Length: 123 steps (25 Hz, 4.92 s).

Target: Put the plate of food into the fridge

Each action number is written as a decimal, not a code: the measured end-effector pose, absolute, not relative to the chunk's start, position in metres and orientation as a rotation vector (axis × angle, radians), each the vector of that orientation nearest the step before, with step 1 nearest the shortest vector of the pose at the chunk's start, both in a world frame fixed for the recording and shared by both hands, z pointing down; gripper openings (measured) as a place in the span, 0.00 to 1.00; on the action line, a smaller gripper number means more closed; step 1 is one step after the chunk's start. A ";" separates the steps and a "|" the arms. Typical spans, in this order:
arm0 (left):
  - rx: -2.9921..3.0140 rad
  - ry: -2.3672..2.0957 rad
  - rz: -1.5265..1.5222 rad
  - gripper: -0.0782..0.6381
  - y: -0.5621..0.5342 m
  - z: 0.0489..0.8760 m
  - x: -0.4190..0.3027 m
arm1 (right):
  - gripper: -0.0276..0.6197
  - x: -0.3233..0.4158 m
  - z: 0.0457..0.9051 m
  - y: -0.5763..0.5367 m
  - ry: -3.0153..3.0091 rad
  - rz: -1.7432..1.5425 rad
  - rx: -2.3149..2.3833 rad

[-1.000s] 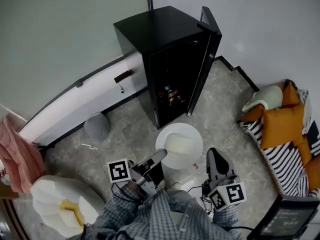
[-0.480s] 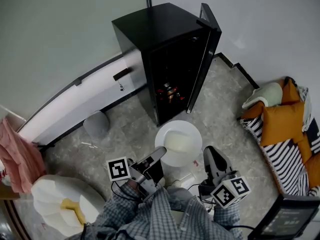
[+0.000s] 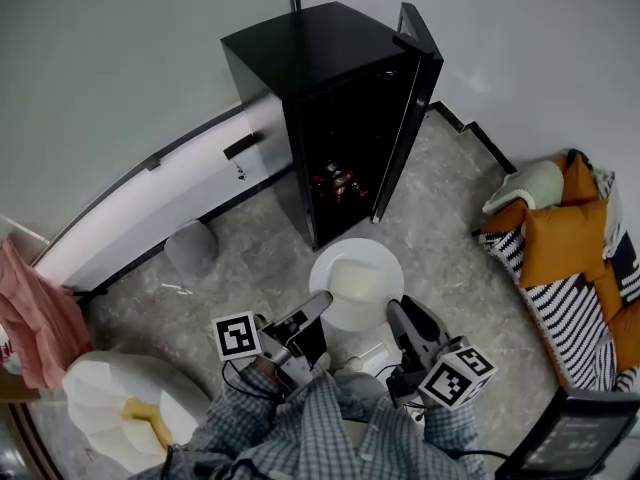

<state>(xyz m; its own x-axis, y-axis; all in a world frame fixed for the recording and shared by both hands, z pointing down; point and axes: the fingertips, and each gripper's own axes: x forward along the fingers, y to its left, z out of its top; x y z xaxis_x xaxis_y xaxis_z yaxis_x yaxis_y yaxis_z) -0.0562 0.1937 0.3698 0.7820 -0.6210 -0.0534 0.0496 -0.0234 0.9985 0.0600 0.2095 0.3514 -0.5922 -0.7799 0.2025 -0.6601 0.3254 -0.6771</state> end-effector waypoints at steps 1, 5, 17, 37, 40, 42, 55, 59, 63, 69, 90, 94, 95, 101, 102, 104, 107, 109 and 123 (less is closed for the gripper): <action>1.510 -0.481 -0.568 0.16 0.194 0.370 -0.056 | 0.19 0.059 0.352 0.210 2.421 -1.125 -1.324; 1.504 -0.475 -0.563 0.16 0.194 0.370 -0.057 | 0.19 0.058 0.351 0.210 2.435 -1.116 -1.328; 1.499 -0.435 -0.508 0.16 0.195 0.372 -0.054 | 0.19 0.061 0.353 0.218 2.375 -1.115 -1.397; 1.527 -0.420 -0.491 0.16 0.199 0.373 -0.069 | 0.19 0.046 0.355 0.225 2.369 -1.063 -1.426; 1.536 -0.434 -0.493 0.16 0.198 0.374 -0.071 | 0.19 0.044 0.357 0.223 2.372 -1.065 -1.407; 1.538 -0.442 -0.502 0.16 0.195 0.376 -0.075 | 0.19 0.040 0.360 0.219 2.380 -1.059 -1.394; 1.534 -0.476 -0.537 0.16 0.148 0.376 -0.062 | 0.19 0.054 0.361 0.166 2.421 -1.061 -1.340; 1.527 -0.493 -0.553 0.16 0.133 0.375 -0.050 | 0.19 0.065 0.359 0.148 2.455 -1.068 -1.311; 1.515 -0.517 -0.578 0.16 0.112 0.375 -0.036 | 0.19 0.080 0.358 0.124 2.480 -1.081 -1.279; 1.491 -0.556 -0.626 0.16 0.084 0.371 -0.013 | 0.19 0.103 0.354 0.088 2.534 -1.102 -1.220; 1.461 -0.672 -0.757 0.16 0.003 0.376 0.033 | 0.19 0.148 0.358 -0.012 2.652 -1.124 -1.064; 1.449 -0.703 -0.775 0.16 -0.004 0.381 0.031 | 0.19 0.146 0.364 -0.022 2.671 -1.145 -1.045; 1.447 -0.708 -0.778 0.16 -0.006 0.383 0.031 | 0.19 0.146 0.365 -0.024 2.671 -1.145 -1.049; 1.423 -0.738 -0.807 0.16 -0.012 0.393 0.025 | 0.18 0.140 0.380 -0.035 2.662 -1.165 -1.065; 1.419 -0.743 -0.810 0.16 -0.014 0.396 0.023 | 0.18 0.138 0.382 -0.038 2.666 -1.166 -1.069; 1.412 -0.749 -0.816 0.16 -0.018 0.401 0.020 | 0.18 0.135 0.386 -0.043 2.686 -1.168 -1.079; 1.401 -0.756 -0.830 0.16 -0.027 0.408 0.016 | 0.18 0.130 0.392 -0.053 2.710 -1.178 -1.089; 1.387 -0.763 -0.837 0.16 -0.032 0.415 0.013 | 0.18 0.127 0.398 -0.060 2.716 -1.184 -1.094; 1.360 -0.819 -0.842 0.16 -0.074 0.466 -0.003 | 0.18 0.112 0.453 -0.107 2.707 -1.185 -1.147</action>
<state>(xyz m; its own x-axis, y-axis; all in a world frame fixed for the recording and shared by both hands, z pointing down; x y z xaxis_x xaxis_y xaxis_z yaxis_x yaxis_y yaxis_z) -0.0028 -0.0743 0.4661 0.4767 -0.8790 0.0105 0.0341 0.0305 0.9990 0.1121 -0.1070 0.4526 -0.7377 -0.6073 0.2950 -0.6287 0.4585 -0.6281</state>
